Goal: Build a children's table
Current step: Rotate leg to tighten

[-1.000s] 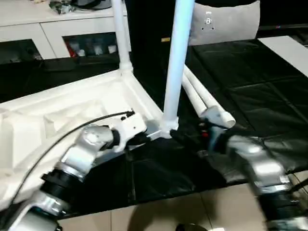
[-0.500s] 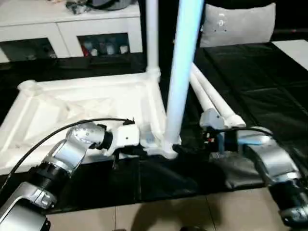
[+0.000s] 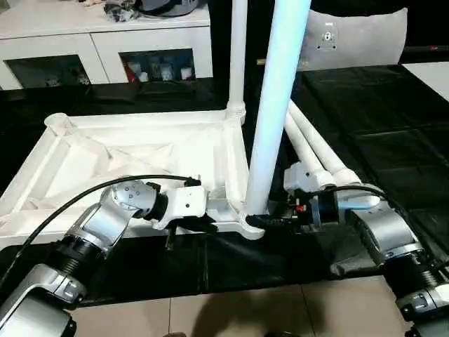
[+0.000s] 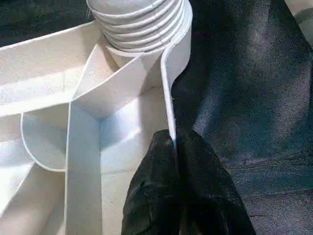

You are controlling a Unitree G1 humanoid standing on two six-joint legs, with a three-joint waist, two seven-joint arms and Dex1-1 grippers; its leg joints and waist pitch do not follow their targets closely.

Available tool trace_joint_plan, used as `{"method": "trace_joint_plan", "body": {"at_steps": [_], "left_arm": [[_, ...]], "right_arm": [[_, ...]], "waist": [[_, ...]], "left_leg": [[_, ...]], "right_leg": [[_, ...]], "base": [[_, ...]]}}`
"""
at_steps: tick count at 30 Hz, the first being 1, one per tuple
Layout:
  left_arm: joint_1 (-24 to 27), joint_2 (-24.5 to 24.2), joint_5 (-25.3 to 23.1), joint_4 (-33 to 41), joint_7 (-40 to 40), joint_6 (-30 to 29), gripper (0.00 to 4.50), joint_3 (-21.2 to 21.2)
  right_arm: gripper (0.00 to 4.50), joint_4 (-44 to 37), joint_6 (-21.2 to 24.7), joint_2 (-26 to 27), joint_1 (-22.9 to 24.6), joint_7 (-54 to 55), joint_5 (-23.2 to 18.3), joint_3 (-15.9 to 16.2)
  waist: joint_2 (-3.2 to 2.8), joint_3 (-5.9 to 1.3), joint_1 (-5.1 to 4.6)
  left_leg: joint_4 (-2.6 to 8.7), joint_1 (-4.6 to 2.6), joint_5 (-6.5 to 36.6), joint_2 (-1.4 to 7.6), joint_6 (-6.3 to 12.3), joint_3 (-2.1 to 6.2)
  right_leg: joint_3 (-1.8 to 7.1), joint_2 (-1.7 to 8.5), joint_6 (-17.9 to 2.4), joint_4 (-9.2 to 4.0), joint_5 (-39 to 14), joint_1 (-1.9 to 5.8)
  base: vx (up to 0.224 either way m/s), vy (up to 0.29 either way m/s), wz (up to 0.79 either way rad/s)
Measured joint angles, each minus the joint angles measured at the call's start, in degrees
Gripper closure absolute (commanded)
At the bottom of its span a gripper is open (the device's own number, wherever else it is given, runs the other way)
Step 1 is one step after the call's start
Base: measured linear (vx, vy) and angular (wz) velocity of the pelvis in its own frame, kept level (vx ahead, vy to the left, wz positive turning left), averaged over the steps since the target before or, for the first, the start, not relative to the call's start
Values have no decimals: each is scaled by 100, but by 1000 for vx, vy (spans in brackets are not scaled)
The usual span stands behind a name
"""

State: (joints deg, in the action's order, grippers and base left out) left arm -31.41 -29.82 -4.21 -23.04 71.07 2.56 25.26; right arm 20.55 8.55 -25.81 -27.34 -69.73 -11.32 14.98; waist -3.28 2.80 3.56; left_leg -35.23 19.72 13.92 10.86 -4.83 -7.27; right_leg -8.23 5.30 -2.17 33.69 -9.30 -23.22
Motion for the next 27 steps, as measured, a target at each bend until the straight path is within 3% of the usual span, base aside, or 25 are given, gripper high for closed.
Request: {"method": "trace_joint_plan", "body": {"at_steps": [1,6,11,16,18,23,24,27], "left_arm": [[1,0,0,0,3,5,450,0],[8,2,0,-21,5,10,450,0],[28,-1,3,-23,11,10,450,-5],[165,-12,96,60,67,-173,450,-82],[277,10,136,223,44,-502,450,-184],[534,180,180,529,-549,-1603,450,-532],[647,375,174,651,-1000,-2036,450,-738],[712,777,188,834,-1576,-2621,450,-891]], "right_arm": [[179,18,-3,-9,-24,-29,3,13],[201,63,-13,12,-36,-52,-1,15],[204,85,11,38,-28,-62,-26,2],[216,27,277,138,38,-37,-161,-67],[229,-22,486,270,55,125,-163,-102],[239,61,816,849,74,1190,-25,-284],[239,222,940,1250,45,1835,6,-501],[241,464,1015,1555,-110,2721,70,-684]], "waist": [[1,-1,0],[5,-3,2],[5,-7,-1],[-14,-60,-27],[-20,-75,-50],[-28,-84,-256],[-25,-85,-361],[-24,-82,-538]], "left_leg": [[-1,-1,0,0,0,-1],[-5,-15,0,0,-1,-6],[-5,-26,-1,1,-3,-9],[-4,-29,1,3,-4,-11],[-3,-44,1,6,-4,-15],[-3,-98,-1,8,-69,-43],[-5,-109,-10,10,-82,-47],[-16,-106,-11,12,-84,-31]], "right_leg": [[1,0,0,3,0,0],[6,0,-10,25,-9,2],[9,0,-11,30,-11,7],[10,0,-11,32,-19,7],[12,-2,-11,36,-19,13],[30,-5,1,40,-21,43],[29,-5,0,39,-21,45],[-14,0,1,-13,-21,54]], "base": [[0,0,0],[0,0,0],[0,0,0],[0,0,0],[0,0,0],[0,0,0],[0,0,0],[-18,1,-3]]}}
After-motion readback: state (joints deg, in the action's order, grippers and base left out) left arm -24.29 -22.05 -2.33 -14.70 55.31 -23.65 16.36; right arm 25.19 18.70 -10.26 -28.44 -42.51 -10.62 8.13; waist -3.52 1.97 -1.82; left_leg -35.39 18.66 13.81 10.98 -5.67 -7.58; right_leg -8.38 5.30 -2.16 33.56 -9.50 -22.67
